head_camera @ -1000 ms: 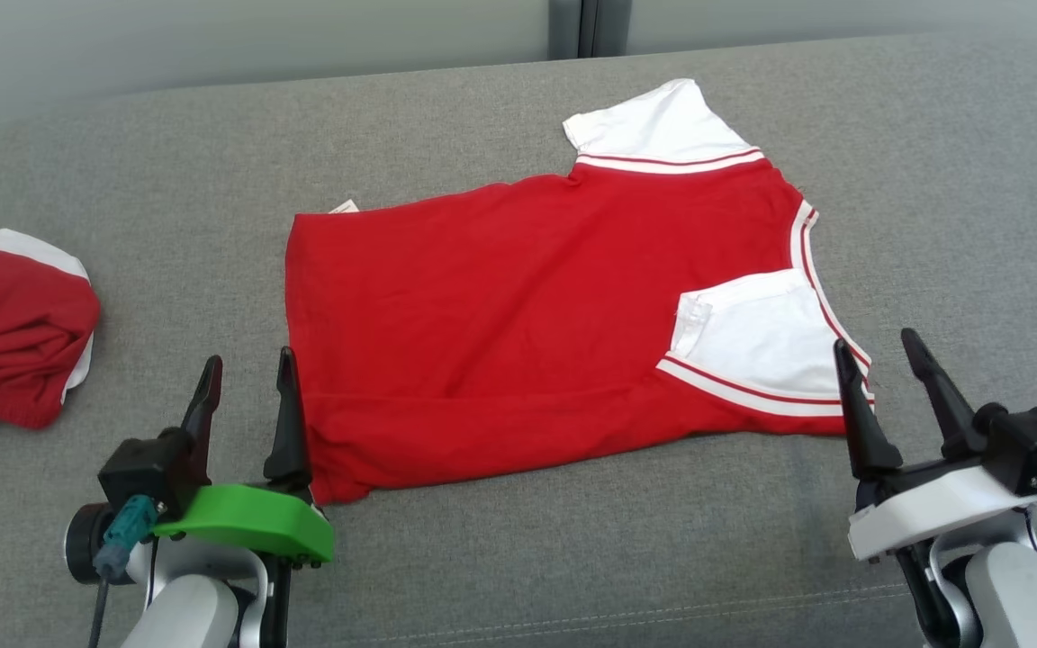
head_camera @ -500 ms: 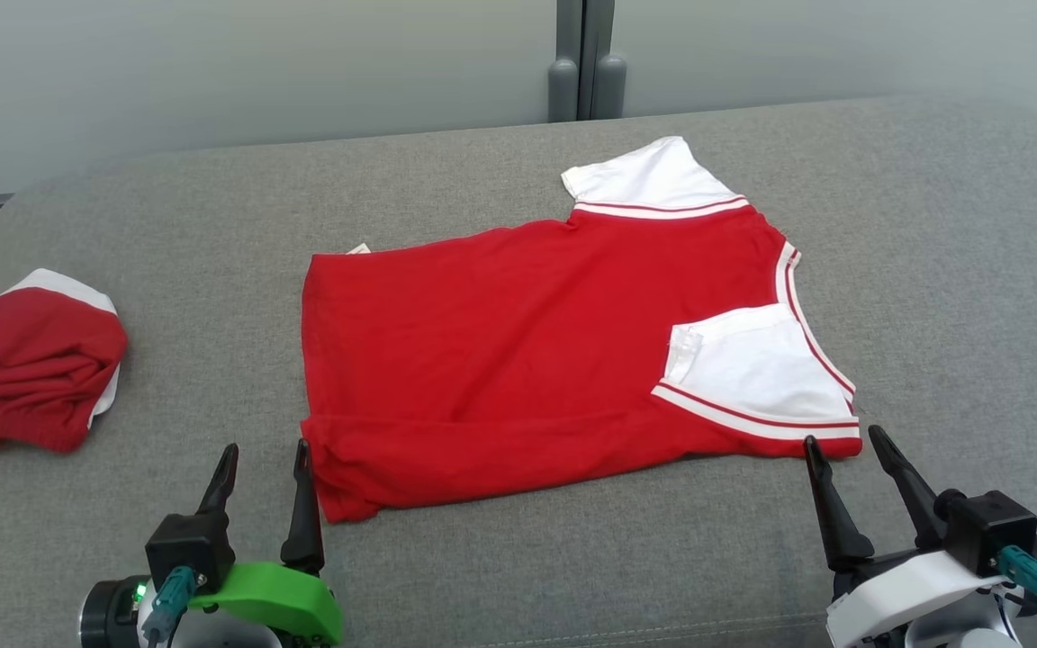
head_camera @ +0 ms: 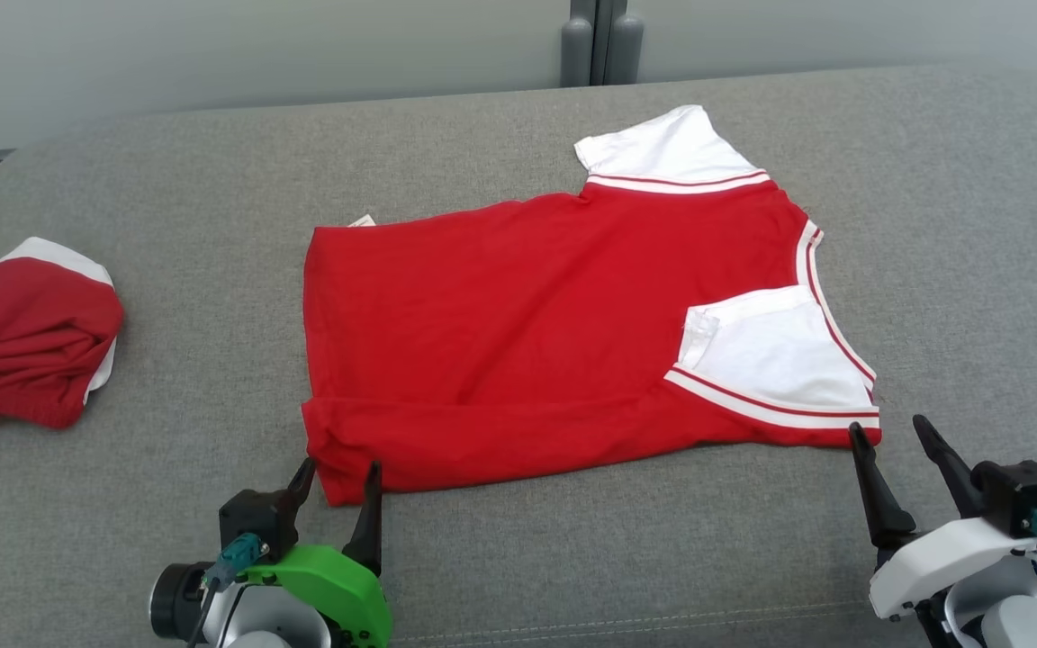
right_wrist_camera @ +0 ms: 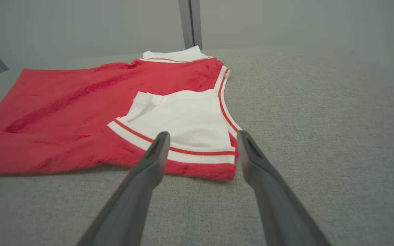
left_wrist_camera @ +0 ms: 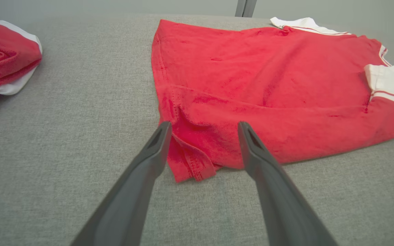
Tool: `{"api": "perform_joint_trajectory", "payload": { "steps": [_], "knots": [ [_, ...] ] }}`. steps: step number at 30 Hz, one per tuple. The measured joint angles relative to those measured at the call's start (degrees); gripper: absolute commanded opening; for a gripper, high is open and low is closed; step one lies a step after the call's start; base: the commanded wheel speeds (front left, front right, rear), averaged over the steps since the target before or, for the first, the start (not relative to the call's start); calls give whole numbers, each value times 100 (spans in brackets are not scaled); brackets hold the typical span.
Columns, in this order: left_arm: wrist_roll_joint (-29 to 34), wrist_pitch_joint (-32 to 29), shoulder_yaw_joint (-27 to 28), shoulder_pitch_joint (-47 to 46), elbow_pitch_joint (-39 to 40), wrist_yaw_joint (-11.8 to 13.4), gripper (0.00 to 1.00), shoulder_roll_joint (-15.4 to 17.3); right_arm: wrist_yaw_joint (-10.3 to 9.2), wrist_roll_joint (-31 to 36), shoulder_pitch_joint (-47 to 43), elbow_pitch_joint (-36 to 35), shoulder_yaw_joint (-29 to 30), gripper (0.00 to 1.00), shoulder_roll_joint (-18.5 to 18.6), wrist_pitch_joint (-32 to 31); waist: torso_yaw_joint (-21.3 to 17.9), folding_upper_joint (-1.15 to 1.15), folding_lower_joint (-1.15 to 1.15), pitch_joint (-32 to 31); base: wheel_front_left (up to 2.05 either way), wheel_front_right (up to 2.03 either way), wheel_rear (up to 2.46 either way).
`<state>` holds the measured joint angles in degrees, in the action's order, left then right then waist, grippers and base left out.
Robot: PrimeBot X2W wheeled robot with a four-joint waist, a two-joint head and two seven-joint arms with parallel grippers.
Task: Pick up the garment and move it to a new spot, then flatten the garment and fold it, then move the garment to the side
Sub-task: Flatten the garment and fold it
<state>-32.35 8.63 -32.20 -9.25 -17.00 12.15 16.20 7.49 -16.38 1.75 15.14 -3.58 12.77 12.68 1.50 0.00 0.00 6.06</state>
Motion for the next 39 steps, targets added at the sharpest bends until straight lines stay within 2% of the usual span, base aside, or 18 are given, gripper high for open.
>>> {"api": "perform_joint_trajectory", "payload": {
  "steps": [10, 16, 17, 18, 19, 20, 21, 22, 23, 29, 33, 39],
  "knots": [
    [-469, -308, 113, -301, -638, -243, 100, -213, 1, -246, 944, 1356, -210, 100, 304, 130, 1, 0, 0, 478, 0, 0, 0],
    [-603, -475, 93, -492, -886, -364, 100, -265, 1, -650, 1438, 2070, -649, 100, 374, 178, 62, 0, 0, 718, 0, 0, 0],
    [-617, -519, 83, -520, -913, -394, 100, -269, 1, -738, 1491, 2147, -754, 97, 386, 179, 75, 0, 0, 732, 0, 0, 0],
    [-660, -567, 80, -543, -929, -428, 100, -278, 1, -815, 1545, 2212, -835, 55, 388, 180, 85, 0, 0, 745, 0, 0, 0],
    [-693, -581, 77, -555, -943, -458, 91, -281, 1, -878, 1603, 2268, -904, 40, 393, 188, 92, 0, 0, 755, 0, 0, 0],
    [-694, -621, 65, -567, -962, -475, 76, -280, 1, -936, 1653, 2325, -975, 2, 417, 193, 96, 0, 0, 757, 0, 0, 0],
    [-724, -657, 68, -574, -975, -513, 62, -285, 1, -1033, 1694, 2362, -1036, 0, 432, 200, 97, 0, 0, 754, 0, 0, 0],
    [-755, -703, 65, -578, -980, -538, 40, -286, 1, -1126, 1727, 2398, -1101, 0, 441, 203, 96, 0, 0, 752, 0, 0, 0],
    [-762, -713, 62, -580, -979, -563, 0, -281, 4, -1183, 1751, 2423, -1163, 0, 453, 203, 95, 0, 0, 749, 0, 0, 0],
    [-905, -928, 64, -519, -758, -609, 0, -191, 7, -1612, 1761, 2304, -1228, 0, 588, 213, 97, 0, 0, 713, 0, 0, 0],
    [-1028, -1079, 109, -314, -379, -603, 0, -14, 7, -1811, 1520, 1890, -1090, 0, 637, 229, 115, 0, 0, 665, 0, 0, 0],
    [-1071, -1393, 170, -15, 291, -435, 0, 347, 7, -1831, 808, 1240, -803, 0, 555, 229, 119, 0, 0, 574, 0, 0, 0]
  ]
}}
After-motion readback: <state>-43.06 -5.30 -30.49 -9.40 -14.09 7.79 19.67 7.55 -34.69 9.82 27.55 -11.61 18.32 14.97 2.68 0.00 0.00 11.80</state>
